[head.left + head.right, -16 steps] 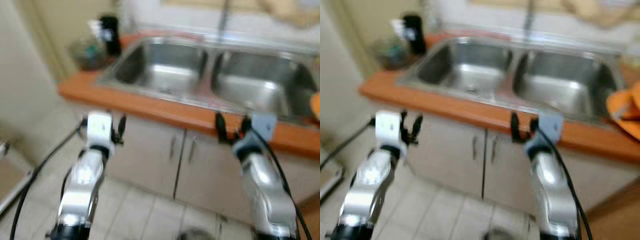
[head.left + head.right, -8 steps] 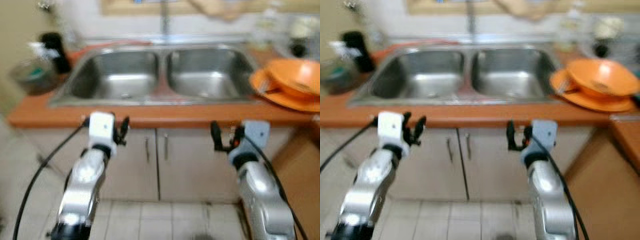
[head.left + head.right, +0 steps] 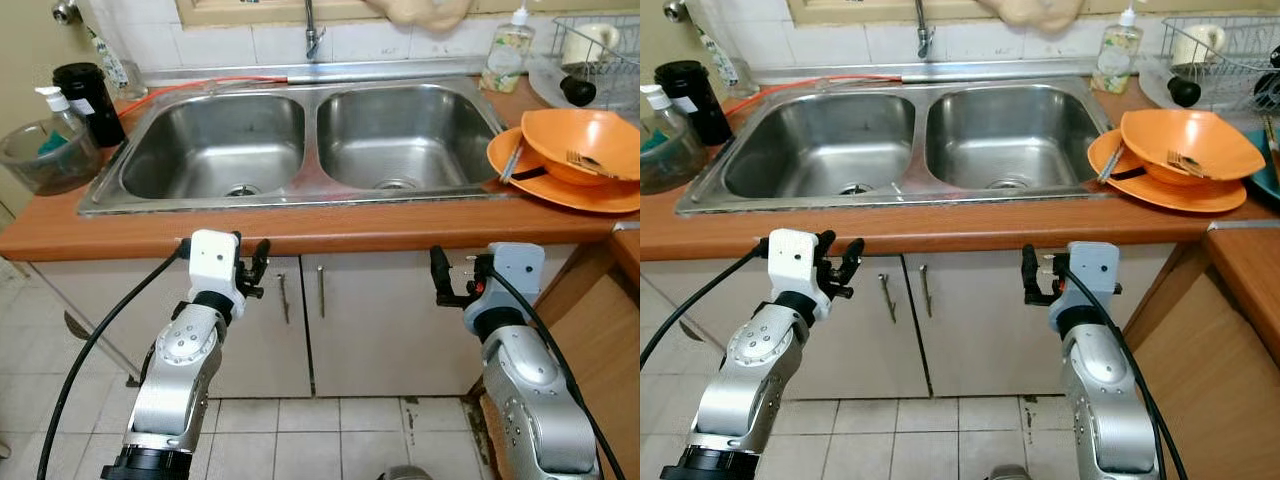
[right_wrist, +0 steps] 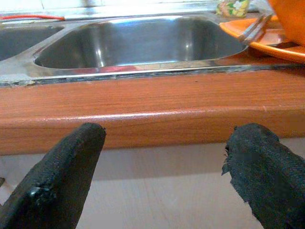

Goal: Kitchen organization

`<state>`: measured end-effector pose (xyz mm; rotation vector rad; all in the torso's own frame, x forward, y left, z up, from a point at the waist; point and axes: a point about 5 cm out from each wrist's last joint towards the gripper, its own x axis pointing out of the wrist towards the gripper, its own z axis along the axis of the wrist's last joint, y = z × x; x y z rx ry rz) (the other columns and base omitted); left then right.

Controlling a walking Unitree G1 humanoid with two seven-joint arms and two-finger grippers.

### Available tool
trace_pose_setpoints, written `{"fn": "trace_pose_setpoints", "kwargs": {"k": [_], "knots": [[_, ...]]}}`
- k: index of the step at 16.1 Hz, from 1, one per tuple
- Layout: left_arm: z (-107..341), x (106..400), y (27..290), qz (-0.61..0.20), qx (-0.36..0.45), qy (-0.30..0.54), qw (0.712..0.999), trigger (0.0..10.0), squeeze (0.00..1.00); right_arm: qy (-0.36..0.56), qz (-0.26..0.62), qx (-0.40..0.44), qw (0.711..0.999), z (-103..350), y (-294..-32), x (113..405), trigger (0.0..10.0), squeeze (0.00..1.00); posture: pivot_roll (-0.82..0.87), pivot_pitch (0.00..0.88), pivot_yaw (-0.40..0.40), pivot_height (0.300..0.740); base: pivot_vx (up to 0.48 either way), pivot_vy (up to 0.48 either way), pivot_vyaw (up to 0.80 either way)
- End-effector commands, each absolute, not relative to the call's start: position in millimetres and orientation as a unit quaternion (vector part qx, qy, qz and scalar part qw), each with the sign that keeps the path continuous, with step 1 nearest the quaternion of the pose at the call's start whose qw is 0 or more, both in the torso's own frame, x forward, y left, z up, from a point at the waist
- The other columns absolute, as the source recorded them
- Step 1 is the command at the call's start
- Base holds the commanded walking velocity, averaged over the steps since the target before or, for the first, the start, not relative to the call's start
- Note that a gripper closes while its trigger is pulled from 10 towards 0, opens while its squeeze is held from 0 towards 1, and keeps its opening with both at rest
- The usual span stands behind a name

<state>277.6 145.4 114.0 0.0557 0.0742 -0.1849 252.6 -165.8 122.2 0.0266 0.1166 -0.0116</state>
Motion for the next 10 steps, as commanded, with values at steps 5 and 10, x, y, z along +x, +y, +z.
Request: {"fn": "trace_pose_setpoints", "kwargs": {"k": [5,10], "knots": [[120.8,277.5,146.1,-0.073,0.075,-0.004,0.994,10.0,0.0,0.033,-0.001,-0.011,0.999,136.8,-164.6,260.0,10.0,0.0,-0.18,0.0,0.034,0.74,0.0,-0.192,0.0],[122.7,277.2,143.7,-0.079,0.068,-0.009,0.995,10.0,0.0,0.031,-0.006,-0.025,0.999,137.6,-166.7,260.3,10.0,0.0,-0.18,0.0,0.029,0.74,0.0,0.0,0.0]]}}
